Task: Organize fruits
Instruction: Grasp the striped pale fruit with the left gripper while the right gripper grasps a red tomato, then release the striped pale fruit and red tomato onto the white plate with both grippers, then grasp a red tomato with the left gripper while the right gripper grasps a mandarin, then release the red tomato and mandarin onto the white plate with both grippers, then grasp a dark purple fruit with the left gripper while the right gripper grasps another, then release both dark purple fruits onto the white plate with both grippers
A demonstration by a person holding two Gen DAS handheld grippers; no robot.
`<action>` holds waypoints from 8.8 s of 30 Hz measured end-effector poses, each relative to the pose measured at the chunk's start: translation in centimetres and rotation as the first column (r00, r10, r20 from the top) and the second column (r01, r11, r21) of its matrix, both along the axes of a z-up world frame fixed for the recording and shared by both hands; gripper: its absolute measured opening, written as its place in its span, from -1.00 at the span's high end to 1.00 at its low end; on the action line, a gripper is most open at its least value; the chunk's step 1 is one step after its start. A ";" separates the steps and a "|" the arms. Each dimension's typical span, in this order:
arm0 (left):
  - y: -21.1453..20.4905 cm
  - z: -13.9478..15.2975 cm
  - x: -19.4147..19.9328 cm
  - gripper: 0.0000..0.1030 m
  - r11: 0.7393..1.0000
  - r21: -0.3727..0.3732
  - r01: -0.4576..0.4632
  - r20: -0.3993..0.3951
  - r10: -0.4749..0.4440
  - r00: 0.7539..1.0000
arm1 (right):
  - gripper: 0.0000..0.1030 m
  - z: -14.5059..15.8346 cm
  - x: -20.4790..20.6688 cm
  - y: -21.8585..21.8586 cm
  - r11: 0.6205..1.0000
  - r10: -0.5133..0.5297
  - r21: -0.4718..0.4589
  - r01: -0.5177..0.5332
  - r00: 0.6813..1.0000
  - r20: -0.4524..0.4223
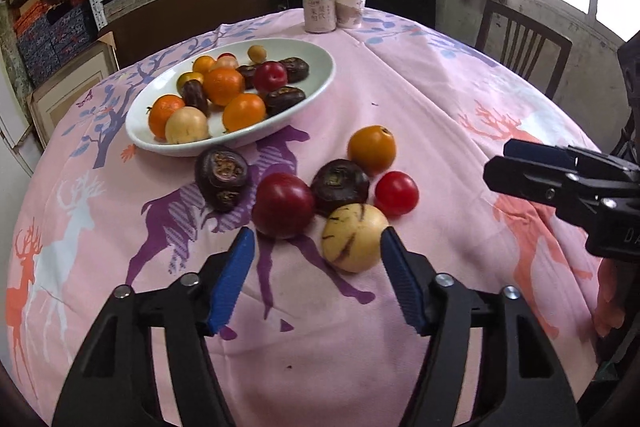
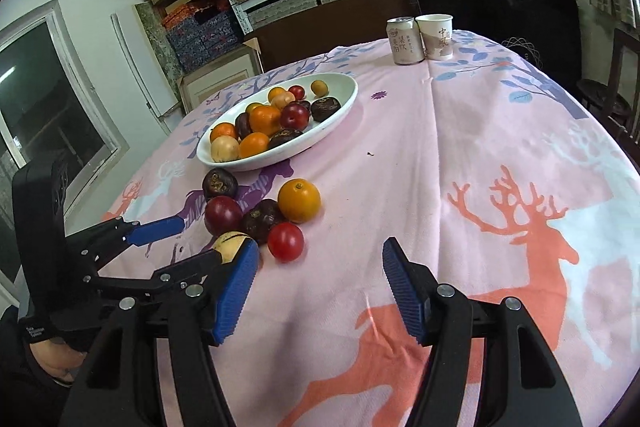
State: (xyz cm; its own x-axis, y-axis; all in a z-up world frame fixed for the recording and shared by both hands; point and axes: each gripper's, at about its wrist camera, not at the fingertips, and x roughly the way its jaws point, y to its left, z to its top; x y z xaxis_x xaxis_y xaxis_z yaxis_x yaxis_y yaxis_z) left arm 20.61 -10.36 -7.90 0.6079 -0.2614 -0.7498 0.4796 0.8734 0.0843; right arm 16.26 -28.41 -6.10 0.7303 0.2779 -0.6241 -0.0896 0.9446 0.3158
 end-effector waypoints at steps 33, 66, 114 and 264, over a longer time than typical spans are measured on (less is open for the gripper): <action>6.3 4.1 -2.1 0.26 0.977 -0.202 -0.071 0.055 0.084 0.995 | -0.21 -0.1 2.0 5.3 0.949 0.143 -0.267 -0.167 0.984 -0.106; 9.6 8.7 11.4 0.26 0.929 -0.325 -0.179 -0.016 0.183 0.983 | 0.47 8.6 15.3 5.4 0.965 0.170 -0.209 -0.160 0.985 0.032; 0.8 -1.0 4.2 0.15 0.998 -0.019 -0.055 0.001 0.055 0.998 | -0.33 0.4 3.8 -0.7 0.999 0.012 0.047 -0.017 0.995 0.103; 9.8 7.1 11.1 -0.91 0.934 -0.272 -0.231 -0.019 0.235 0.972 | -0.46 6.8 10.3 4.3 0.984 0.149 -0.113 -0.139 0.986 0.081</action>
State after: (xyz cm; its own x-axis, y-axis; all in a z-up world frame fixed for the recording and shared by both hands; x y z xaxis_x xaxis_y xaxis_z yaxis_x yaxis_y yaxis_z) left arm 31.74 -0.60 -0.77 0.6857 -0.3030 -0.6618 0.2605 0.9512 -0.1656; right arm 26.57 -24.06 0.70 0.7411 0.3196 -0.5905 -0.2501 0.9476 0.1990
